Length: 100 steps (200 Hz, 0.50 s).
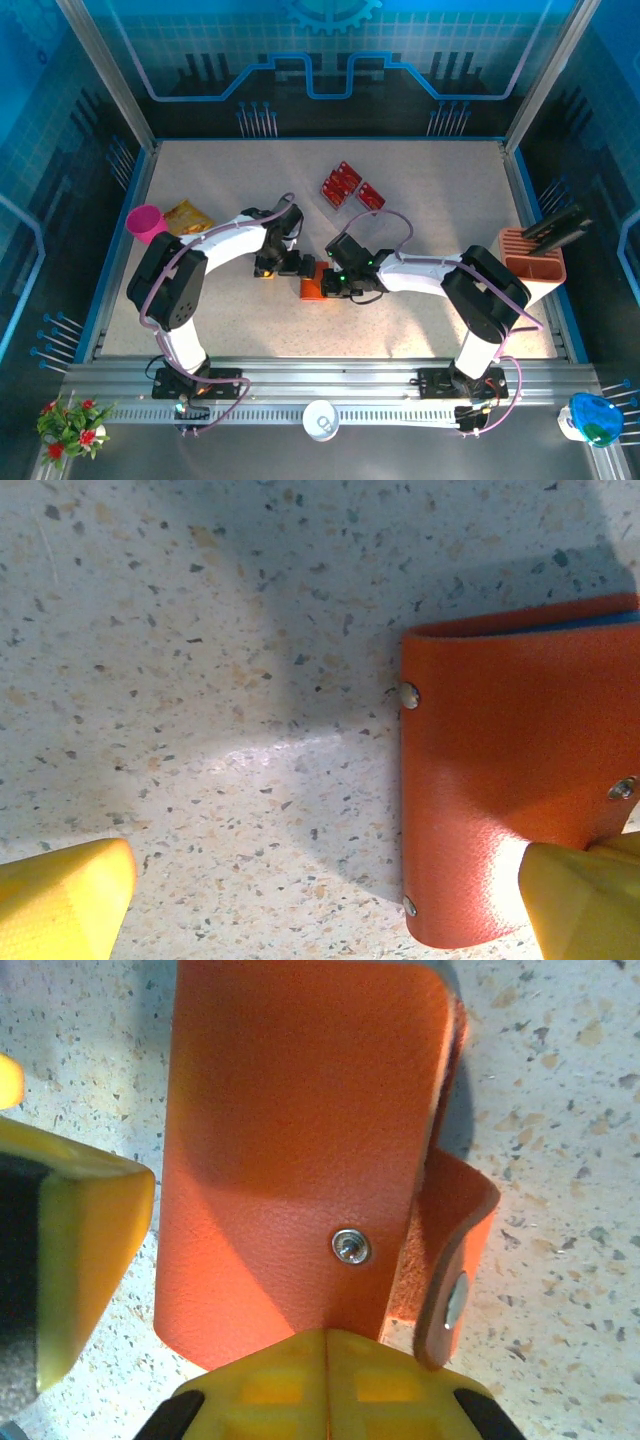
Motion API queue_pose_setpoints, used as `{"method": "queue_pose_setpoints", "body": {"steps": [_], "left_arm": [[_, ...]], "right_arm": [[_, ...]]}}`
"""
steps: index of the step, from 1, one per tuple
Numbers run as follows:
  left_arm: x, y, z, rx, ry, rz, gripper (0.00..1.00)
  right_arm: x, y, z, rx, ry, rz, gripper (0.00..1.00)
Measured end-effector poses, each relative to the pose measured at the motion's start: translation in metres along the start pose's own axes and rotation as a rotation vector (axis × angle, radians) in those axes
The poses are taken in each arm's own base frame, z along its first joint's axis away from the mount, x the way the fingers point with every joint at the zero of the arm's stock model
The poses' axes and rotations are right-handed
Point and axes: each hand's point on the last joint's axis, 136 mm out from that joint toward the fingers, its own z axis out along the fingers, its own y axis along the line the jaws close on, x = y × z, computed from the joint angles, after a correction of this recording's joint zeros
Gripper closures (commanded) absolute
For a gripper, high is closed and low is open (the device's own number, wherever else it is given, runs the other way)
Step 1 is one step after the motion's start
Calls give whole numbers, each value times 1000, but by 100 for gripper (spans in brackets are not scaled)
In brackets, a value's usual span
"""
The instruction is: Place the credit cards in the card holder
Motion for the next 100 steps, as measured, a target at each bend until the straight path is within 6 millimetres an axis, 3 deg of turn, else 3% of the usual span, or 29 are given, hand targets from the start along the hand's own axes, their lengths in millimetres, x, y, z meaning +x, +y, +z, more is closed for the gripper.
{"method": "queue_pose_setpoints", "body": {"steps": [65,100], "left_arm": [[-4,-6,-2,-6,-18,24,1],[1,-5,10,-31,11,37,1]], "right_arm": [[1,0,1,-10,-5,7,92],[0,0,1,-16,-9,7,92]]}}
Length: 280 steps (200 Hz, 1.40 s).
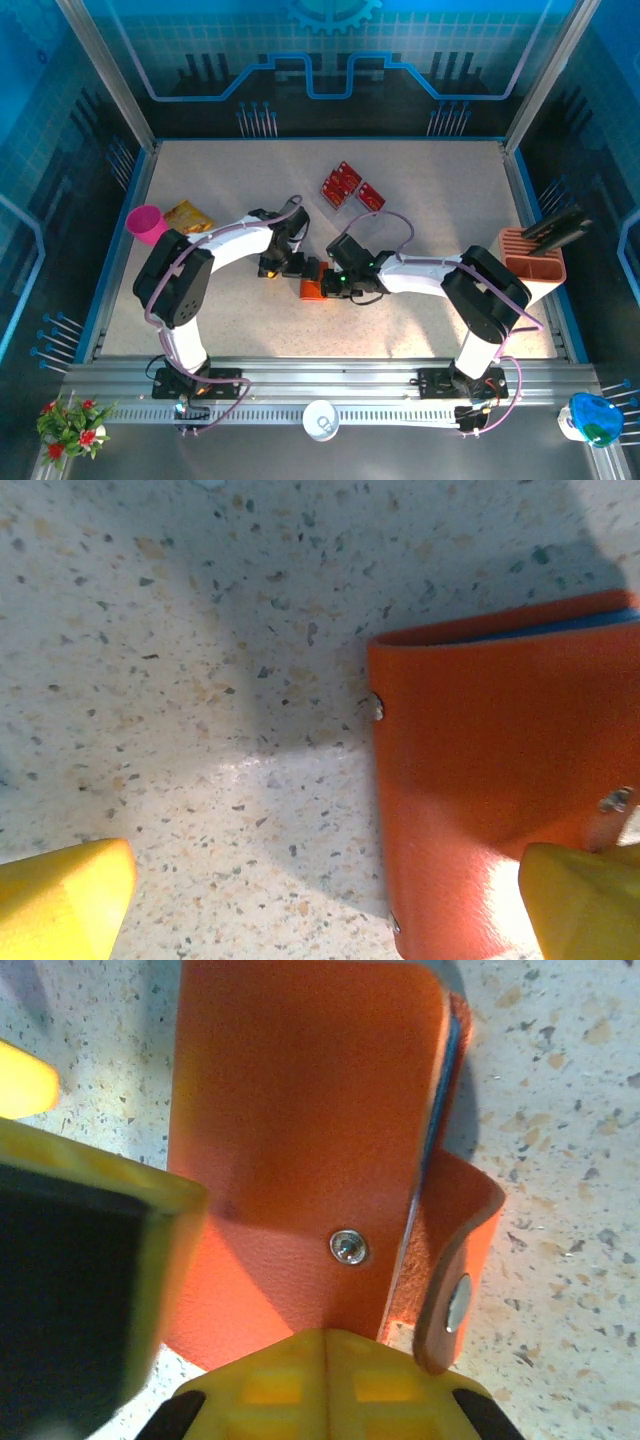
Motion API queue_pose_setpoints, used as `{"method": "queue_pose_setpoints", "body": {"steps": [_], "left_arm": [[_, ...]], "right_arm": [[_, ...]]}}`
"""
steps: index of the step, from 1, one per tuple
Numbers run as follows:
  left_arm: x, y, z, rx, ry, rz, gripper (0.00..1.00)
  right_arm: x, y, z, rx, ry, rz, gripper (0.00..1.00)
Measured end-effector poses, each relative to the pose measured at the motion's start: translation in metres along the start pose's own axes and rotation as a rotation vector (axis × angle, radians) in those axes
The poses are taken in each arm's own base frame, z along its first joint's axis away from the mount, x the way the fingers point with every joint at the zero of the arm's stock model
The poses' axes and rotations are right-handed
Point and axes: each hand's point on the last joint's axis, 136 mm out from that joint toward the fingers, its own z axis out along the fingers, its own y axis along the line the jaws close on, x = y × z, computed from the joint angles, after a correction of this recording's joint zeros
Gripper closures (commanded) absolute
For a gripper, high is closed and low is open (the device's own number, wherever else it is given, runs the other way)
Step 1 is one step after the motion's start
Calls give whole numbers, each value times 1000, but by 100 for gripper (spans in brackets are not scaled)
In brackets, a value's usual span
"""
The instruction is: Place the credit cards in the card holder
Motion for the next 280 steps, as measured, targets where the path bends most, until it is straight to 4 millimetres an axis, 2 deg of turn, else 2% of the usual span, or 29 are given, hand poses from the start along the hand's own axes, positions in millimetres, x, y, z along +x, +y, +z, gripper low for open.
{"method": "queue_pose_setpoints", "body": {"steps": [30,48,67,95,117,133,163,221,240,280], "left_arm": [[3,2,6,-36,5,21,1],[3,3,7,-48,1,27,1],[3,4,8,-52,-3,28,1],[3,4,8,-53,-6,30,1],[3,4,9,-54,-9,31,1],[3,4,9,-54,-12,28,1],[4,4,9,-53,-19,23,1],[3,4,9,-50,-31,25,1],[4,4,9,-50,-31,25,1],[4,4,9,-50,-32,25,1]], "right_arm": [[0,-3,-6,0,-8,5,91],[-2,-10,-21,7,-28,25,91],[-15,-19,-41,15,-72,57,91],[-26,-30,-55,39,-101,82,79],[-22,-35,-54,67,-68,78,71],[-25,-31,-51,73,-50,66,67],[-35,-23,-44,80,-38,43,65],[-40,-17,-30,105,4,13,64],[-39,-18,-25,116,18,7,67],[-36,-23,-21,134,42,-2,81]]}}
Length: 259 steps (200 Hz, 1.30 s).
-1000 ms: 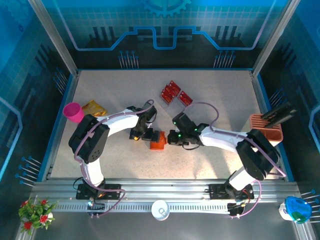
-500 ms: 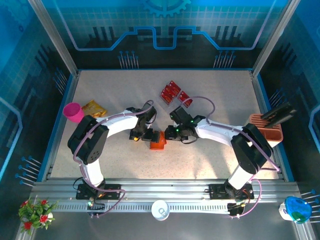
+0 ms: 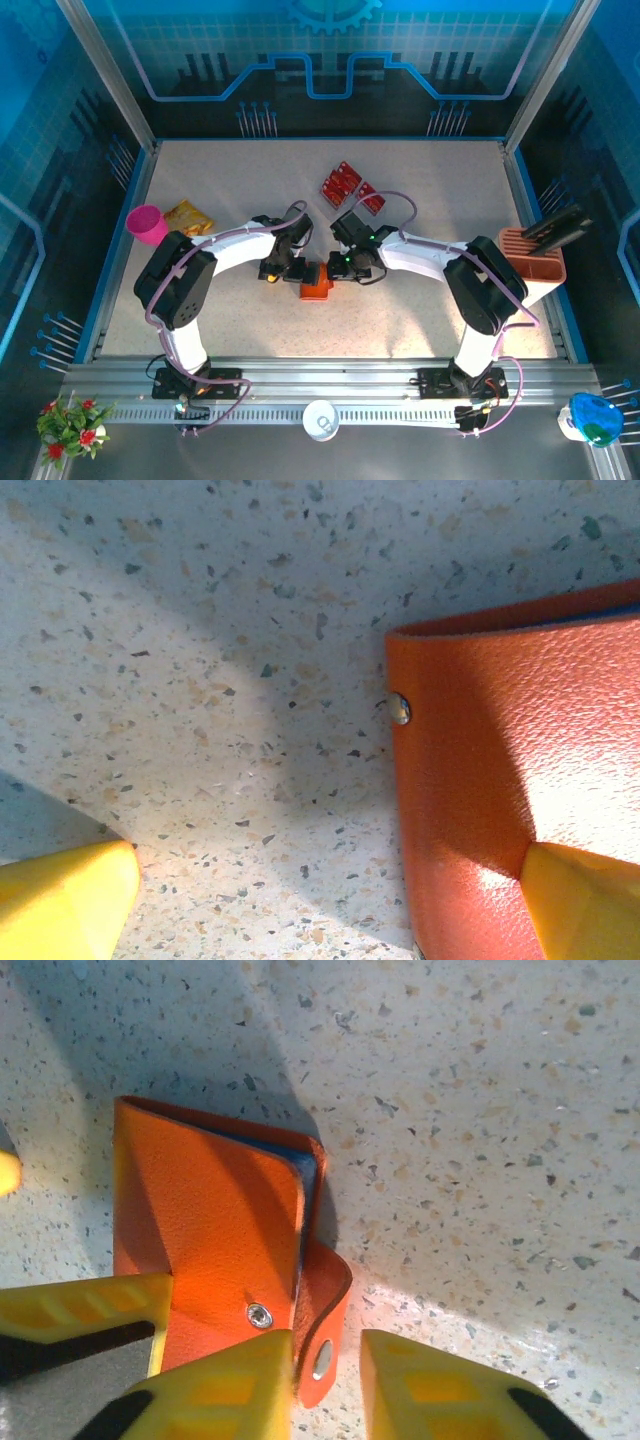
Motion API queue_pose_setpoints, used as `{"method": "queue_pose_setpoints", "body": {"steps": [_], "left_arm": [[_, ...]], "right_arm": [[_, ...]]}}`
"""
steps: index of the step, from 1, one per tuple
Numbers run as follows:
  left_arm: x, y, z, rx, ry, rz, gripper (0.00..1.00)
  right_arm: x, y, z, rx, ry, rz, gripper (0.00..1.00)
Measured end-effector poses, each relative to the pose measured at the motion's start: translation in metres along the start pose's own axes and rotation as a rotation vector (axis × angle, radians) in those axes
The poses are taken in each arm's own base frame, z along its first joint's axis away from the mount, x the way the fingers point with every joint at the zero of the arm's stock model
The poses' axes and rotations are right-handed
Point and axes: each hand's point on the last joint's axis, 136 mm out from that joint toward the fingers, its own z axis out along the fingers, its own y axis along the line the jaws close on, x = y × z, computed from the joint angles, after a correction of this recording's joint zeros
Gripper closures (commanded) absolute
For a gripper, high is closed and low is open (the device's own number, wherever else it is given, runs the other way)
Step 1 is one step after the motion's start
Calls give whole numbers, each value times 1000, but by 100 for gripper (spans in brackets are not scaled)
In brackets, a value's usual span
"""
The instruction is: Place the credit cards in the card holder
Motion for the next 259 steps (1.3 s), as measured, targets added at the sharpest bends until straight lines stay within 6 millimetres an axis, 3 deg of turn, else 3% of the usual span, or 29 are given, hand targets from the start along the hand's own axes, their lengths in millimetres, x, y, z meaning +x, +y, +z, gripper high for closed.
{"method": "queue_pose_setpoints", "body": {"steps": [49,172,259], "left_arm": [[0,0,0,0,0,0,1],[0,0,0,0,0,0,1],[0,0,0,0,0,0,1]], "right_arm": [[1,-1,0,3,3,5,100],[-4,17,-3,-95,-13,37,100],[-3,23,5,-130,1,62,100]]}}
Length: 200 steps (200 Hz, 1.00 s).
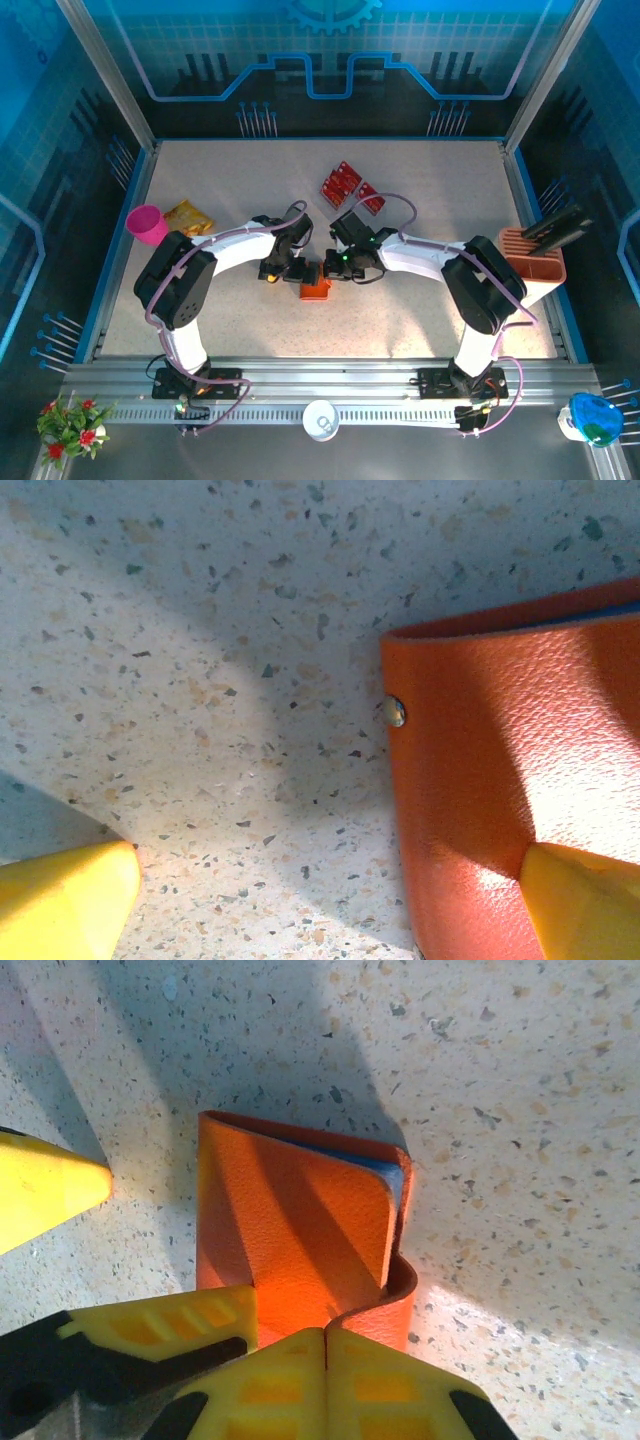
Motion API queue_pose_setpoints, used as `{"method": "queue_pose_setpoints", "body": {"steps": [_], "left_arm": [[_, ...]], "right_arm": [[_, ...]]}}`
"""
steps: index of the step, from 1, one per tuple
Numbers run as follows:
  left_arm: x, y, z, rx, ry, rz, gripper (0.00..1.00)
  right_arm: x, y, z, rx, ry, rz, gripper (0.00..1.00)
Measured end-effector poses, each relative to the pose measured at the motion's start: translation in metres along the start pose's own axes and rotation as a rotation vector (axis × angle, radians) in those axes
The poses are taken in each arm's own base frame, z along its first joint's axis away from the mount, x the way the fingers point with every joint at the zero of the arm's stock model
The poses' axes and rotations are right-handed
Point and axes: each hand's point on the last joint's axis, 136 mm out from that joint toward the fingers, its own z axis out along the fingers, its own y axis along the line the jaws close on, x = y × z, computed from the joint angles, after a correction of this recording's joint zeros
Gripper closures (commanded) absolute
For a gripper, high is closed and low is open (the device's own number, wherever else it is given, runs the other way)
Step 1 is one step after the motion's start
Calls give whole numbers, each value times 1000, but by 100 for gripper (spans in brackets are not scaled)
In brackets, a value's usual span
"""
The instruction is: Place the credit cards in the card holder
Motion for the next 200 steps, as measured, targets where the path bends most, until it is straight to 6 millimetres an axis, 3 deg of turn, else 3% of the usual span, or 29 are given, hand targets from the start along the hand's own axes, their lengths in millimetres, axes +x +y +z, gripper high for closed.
{"method": "queue_pose_setpoints", "body": {"steps": [200], "left_arm": [[0,0,0,-3,0,-3,1]], "right_arm": [[3,-2,17,-33,-27,1,100]]}}
